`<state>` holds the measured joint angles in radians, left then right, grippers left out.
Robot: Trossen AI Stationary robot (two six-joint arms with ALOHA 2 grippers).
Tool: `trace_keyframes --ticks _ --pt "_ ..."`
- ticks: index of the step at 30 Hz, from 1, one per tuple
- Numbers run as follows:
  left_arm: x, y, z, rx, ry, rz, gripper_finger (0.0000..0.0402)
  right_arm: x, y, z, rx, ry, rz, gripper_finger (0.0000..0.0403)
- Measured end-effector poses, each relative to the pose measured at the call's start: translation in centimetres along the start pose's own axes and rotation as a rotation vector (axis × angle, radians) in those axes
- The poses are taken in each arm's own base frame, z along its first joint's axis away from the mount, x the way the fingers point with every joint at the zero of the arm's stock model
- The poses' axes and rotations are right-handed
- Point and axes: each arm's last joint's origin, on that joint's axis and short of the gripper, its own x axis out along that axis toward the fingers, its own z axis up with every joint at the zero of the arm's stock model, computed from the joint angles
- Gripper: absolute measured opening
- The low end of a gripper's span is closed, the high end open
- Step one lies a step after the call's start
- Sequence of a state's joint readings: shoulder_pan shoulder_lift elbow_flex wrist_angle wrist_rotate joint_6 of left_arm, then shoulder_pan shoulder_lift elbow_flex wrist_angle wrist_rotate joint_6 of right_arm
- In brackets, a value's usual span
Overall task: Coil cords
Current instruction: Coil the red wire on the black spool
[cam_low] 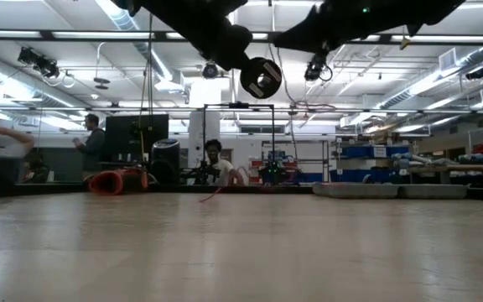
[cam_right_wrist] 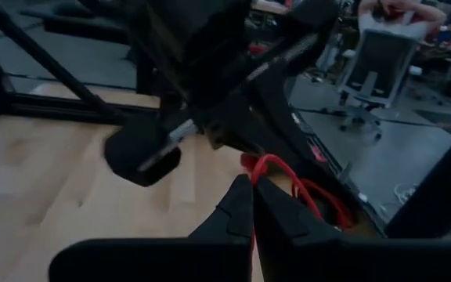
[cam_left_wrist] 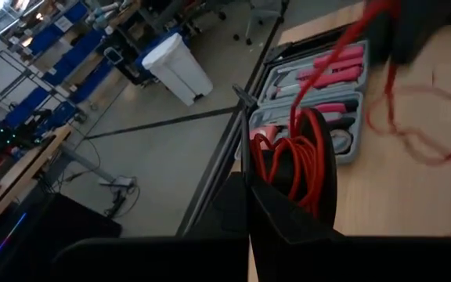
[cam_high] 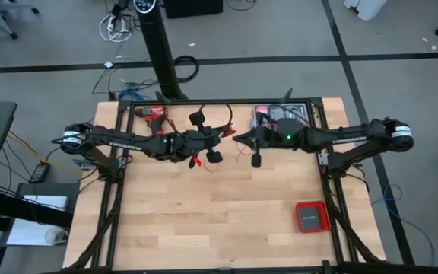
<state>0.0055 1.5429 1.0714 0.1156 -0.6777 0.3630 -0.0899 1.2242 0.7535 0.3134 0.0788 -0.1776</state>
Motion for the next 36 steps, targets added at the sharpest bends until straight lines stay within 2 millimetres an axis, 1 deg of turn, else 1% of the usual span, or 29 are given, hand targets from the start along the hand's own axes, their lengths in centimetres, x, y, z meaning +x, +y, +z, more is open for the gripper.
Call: trace_keyframes --ticks 4,9,15,20,25,27,30,32,36 --pt "0.0 0.1 0.1 -0.054 -0.009 0.02 0.0 1.7 0.7 0.1 -0.002 -0.015 -0.024 0.0" --pt "0.0 0.3 0.6 -0.171 -0.053 0.038 0.0 3.5 1.5 -0.7 -0.015 0.014 -0.045 0.0" --pt "-0.2 0.7 1.6 -0.332 -0.148 0.04 0.0 4.4 2.1 -1.1 -0.036 0.011 -0.11 0.0" --pt "-0.3 0.9 2.3 -0.43 -0.227 0.004 0.0 4.3 2.1 -1.2 -0.069 0.03 -0.165 0.0006" --pt "-0.3 1.0 2.5 -0.467 -0.251 -0.017 0.0 3.9 2.3 -1.2 -0.088 0.067 -0.156 0.0025" --pt "-0.4 1.0 2.6 -0.477 -0.26 -0.025 0.0 3.9 2.3 -1.7 -0.094 0.111 -0.153 0.0031" --pt "-0.4 1.0 2.6 -0.48 -0.267 -0.032 0.0 3.9 2.3 -2.0 -0.097 0.129 -0.149 0.0038" --pt "-0.5 1.1 2.7 -0.48 -0.269 -0.04 0.0 3.4 2.5 -2.7 -0.105 0.133 -0.138 0.0039" --pt "-1.1 1.6 3.1 -0.491 -0.298 -0.053 0.0 2.3 2.6 -4.4 -0.09 0.082 -0.142 0.0035"
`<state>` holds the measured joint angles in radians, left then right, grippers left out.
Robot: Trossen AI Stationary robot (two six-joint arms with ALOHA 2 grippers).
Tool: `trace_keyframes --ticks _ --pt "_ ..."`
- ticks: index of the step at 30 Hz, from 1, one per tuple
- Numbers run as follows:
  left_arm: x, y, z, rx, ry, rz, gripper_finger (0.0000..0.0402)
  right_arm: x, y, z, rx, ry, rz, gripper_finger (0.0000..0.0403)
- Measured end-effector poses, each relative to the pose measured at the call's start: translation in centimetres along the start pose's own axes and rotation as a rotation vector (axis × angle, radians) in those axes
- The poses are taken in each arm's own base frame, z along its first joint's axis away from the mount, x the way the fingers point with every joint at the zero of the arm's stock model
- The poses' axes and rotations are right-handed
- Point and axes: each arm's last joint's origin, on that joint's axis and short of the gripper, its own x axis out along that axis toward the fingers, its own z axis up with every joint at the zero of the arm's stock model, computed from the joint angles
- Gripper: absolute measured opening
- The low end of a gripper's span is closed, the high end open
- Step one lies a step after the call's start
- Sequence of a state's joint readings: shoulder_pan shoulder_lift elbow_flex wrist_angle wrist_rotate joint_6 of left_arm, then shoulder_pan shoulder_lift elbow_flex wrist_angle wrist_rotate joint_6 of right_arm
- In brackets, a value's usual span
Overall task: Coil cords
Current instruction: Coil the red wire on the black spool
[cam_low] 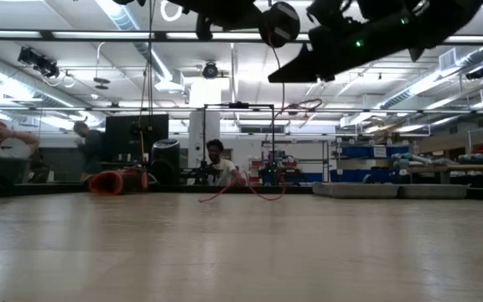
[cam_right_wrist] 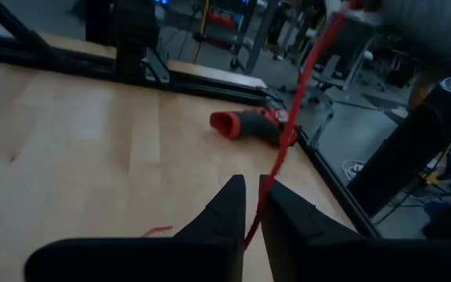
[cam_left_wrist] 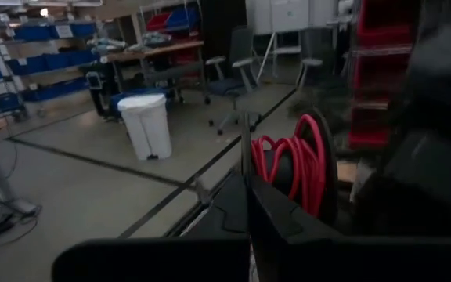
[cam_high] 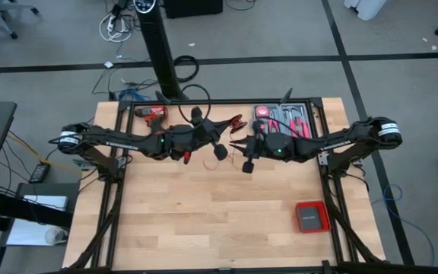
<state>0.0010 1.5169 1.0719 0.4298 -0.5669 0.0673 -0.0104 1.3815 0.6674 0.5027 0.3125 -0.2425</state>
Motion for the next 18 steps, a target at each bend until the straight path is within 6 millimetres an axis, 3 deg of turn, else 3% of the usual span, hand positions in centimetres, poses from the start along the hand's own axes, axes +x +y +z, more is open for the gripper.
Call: trace_keyframes --ticks 5,18 --pt "-0.2 0.1 0.5 -0.011 -0.021 -0.029 0.0 -0.5 -0.1 -1.7 0.019 -0.035 0.005 0.0028" --pt "-0.7 0.3 1.3 -0.023 -0.051 -0.051 0.0 -0.2 -0.9 -2.4 0.037 -0.017 0.106 0.0022"
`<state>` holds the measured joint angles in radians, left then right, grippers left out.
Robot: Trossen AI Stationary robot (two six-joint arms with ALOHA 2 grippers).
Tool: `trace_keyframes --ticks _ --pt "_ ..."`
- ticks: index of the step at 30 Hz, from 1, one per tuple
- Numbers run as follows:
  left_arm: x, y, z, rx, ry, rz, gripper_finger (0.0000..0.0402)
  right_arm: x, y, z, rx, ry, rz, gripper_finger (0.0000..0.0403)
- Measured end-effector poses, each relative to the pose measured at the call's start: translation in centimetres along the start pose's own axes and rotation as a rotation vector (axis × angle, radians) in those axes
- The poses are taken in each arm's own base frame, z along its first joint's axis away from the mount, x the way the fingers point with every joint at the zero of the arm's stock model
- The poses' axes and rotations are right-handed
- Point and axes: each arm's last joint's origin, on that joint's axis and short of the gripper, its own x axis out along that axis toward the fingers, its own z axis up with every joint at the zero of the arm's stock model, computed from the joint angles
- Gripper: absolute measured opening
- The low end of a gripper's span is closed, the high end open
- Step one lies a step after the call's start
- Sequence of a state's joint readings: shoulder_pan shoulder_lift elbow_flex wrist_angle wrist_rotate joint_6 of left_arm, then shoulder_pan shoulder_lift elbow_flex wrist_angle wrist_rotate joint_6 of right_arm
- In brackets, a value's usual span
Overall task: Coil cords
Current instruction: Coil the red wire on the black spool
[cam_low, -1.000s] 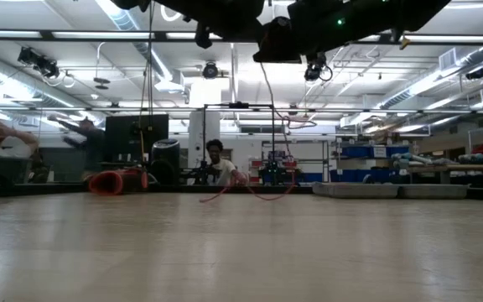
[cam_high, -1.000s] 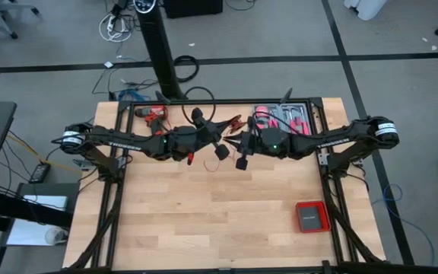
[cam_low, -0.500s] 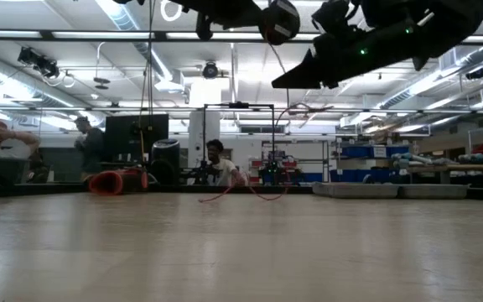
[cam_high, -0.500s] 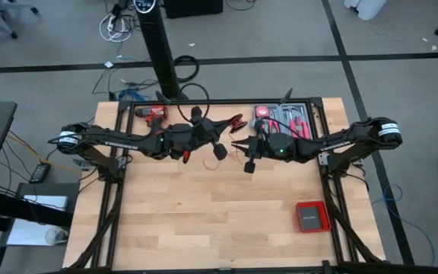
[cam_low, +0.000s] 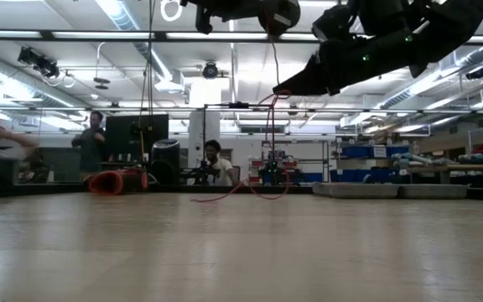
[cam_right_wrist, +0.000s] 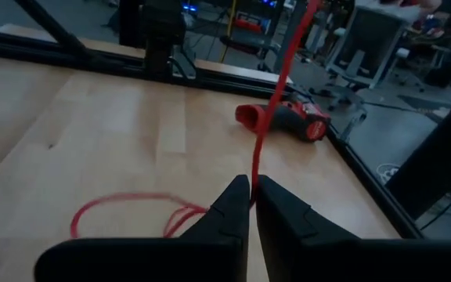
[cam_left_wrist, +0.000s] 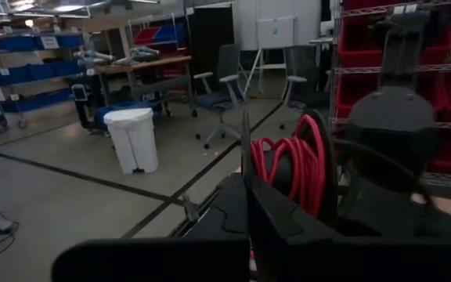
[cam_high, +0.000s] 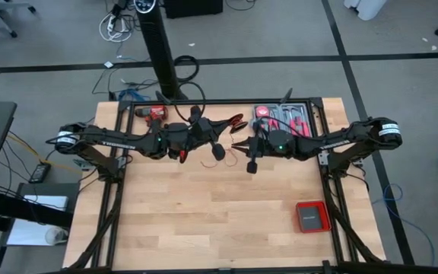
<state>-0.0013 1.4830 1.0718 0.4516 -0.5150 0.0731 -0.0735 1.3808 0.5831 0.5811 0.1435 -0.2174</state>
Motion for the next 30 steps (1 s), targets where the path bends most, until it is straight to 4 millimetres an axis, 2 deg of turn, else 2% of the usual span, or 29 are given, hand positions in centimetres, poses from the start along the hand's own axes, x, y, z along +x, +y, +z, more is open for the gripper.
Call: trace_keyframes --ticks 12,20,26,30 --pt "0.0 -0.1 0.2 -0.01 -0.022 -0.034 0.0 0.2 -0.4 -0.3 0.021 0.008 0.017 0.0015" --pt "0.0 -0.3 -0.1 0.004 0.001 -0.06 0.0 0.1 -1.6 -0.9 0.001 0.081 -0.111 0.0002" --pt "-0.1 -0.4 -0.8 0.039 0.066 -0.067 0.0 -1.1 -3.3 -1.1 -0.022 0.176 -0.188 0.0001" --pt "-0.2 -0.4 -1.4 0.072 0.128 -0.062 0.0 -2.5 -4.1 -0.1 -0.039 0.175 -0.25 0.0001"
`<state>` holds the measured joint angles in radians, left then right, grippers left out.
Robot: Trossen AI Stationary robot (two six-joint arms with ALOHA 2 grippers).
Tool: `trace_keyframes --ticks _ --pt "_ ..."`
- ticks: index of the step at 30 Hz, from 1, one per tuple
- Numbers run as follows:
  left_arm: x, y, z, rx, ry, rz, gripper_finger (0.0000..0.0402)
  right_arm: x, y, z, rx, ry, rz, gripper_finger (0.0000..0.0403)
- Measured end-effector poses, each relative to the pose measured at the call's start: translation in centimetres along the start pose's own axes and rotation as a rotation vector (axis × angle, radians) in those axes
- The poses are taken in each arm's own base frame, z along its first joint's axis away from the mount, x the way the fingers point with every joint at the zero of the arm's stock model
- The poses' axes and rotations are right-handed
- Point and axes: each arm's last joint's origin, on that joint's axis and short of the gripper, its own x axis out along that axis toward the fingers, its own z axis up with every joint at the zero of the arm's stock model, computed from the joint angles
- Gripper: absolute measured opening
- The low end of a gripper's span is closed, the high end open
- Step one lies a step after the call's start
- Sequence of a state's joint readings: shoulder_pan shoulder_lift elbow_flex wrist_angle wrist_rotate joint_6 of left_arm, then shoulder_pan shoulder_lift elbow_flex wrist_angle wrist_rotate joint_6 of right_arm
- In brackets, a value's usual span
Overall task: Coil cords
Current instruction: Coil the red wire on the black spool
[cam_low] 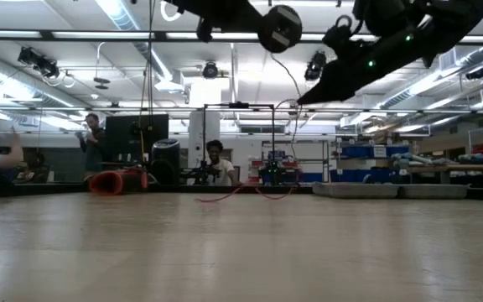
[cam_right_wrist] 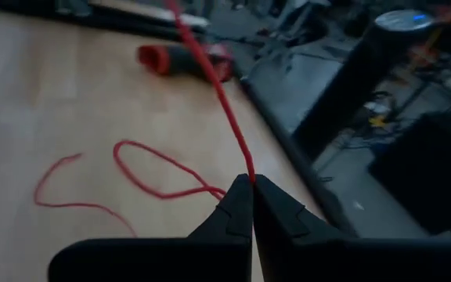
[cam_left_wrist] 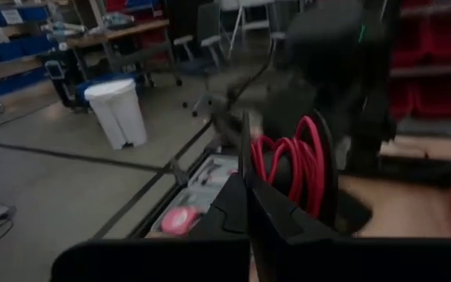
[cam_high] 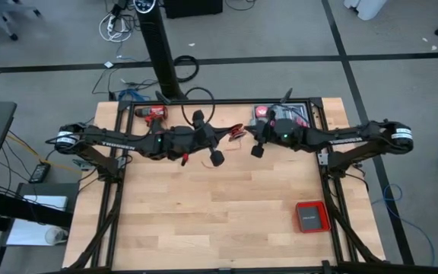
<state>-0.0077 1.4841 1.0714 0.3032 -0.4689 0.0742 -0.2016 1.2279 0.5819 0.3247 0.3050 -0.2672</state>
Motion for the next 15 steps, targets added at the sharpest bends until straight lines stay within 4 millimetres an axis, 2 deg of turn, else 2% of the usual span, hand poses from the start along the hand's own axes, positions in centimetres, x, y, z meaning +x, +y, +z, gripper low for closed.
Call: trace_keyframes --ticks 7,15 --pt "0.1 0.5 -1.3 0.084 0.126 0.06 0.0 -2.5 -0.8 1.8 -0.035 -0.074 -0.103 0.0" --pt "0.3 1.4 -2.3 0.12 0.22 0.101 0.0 -4.1 0.3 3.5 -0.055 -0.151 -0.09 0.0"
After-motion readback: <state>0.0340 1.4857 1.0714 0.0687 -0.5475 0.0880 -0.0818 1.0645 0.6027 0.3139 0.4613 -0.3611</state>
